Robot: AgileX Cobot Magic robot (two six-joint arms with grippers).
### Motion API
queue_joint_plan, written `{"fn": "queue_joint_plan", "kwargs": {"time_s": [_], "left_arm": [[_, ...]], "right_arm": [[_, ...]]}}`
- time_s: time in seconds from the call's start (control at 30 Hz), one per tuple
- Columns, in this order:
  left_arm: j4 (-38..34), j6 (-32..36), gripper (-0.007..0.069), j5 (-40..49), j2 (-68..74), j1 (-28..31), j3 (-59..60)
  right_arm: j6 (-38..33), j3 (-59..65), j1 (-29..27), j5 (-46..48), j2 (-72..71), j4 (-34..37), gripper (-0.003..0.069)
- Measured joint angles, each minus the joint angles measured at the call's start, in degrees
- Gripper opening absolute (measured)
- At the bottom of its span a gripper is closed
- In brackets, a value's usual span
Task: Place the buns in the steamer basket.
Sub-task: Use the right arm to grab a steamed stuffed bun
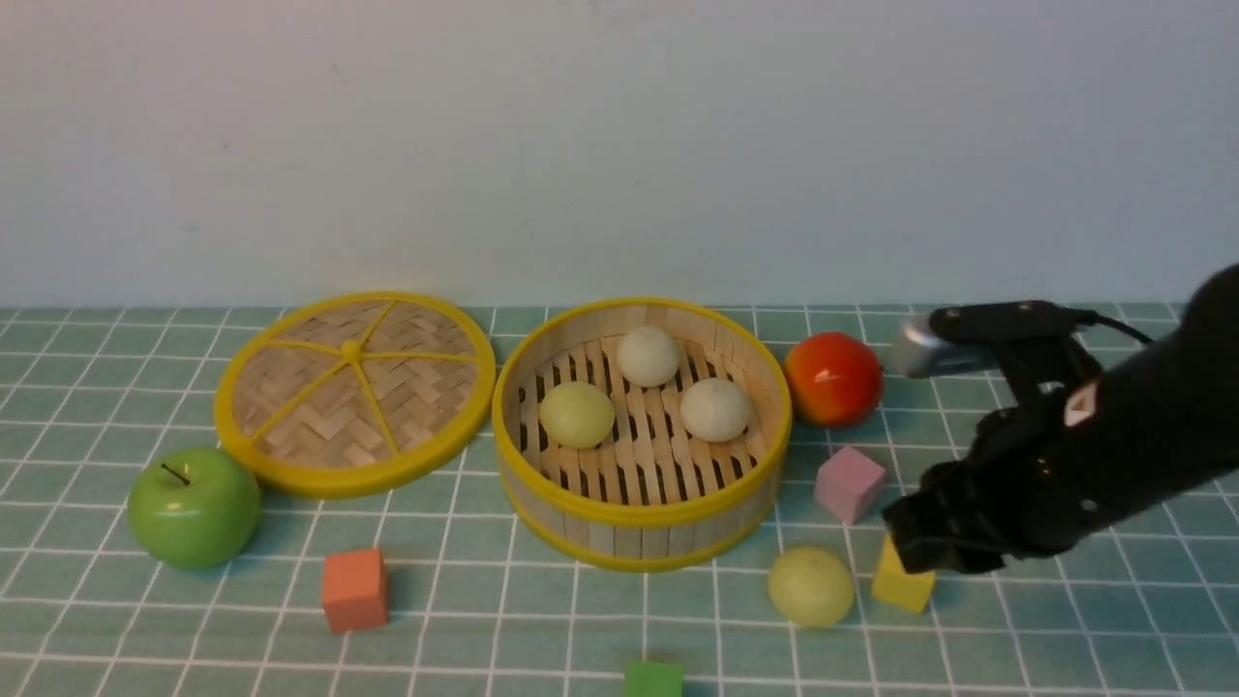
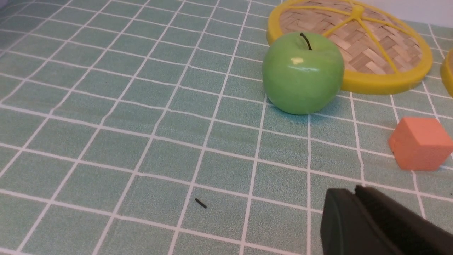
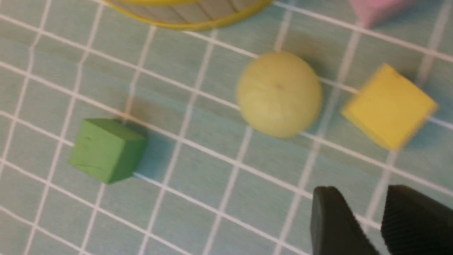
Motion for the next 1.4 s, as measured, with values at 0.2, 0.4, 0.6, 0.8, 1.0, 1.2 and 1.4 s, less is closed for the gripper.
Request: {"fn": "queue_joint_plan", "kwargs": {"time_s": [0.2,0.4,0.6,0.8,1.0,1.2,1.4], "left_arm": [[0.0,0.0,0.0056,0.0,0.0,0.0,0.0],[0.0,0.0,0.0057,0.0,0.0,0.0,0.0],[0.0,0.0,0.0059,0.0,0.0,0.0,0.0],[0.0,0.0,0.0062,0.0,0.0,0.0,0.0],[0.0,0.0,0.0071,0.0,0.0,0.0,0.0],[0.0,0.0,0.007,0.0,0.0,0.0,0.0],[0.0,0.0,0.007,0.0,0.0,0.0,0.0]], "right_arm": [[4.59,-11.45,5.47,3.38,10.13,-3.98,0.024],[11.64,-17.7,6.24,7.63,17.94,-8.33,0.024],[14.63,-18.3,6.24,8.11,21.22,-11.54,0.024],[15.38,-18.3,6.24,5.34,23.58,-11.6,0.024],[15.45,-18.37,6.24,5.0,25.27,-11.33,0.0237],[15.45,-18.39,6.24,5.53,25.39,-11.11,0.0095],[15.4,-18.43,6.24,7.2,24.89,-10.93,0.0001]]}}
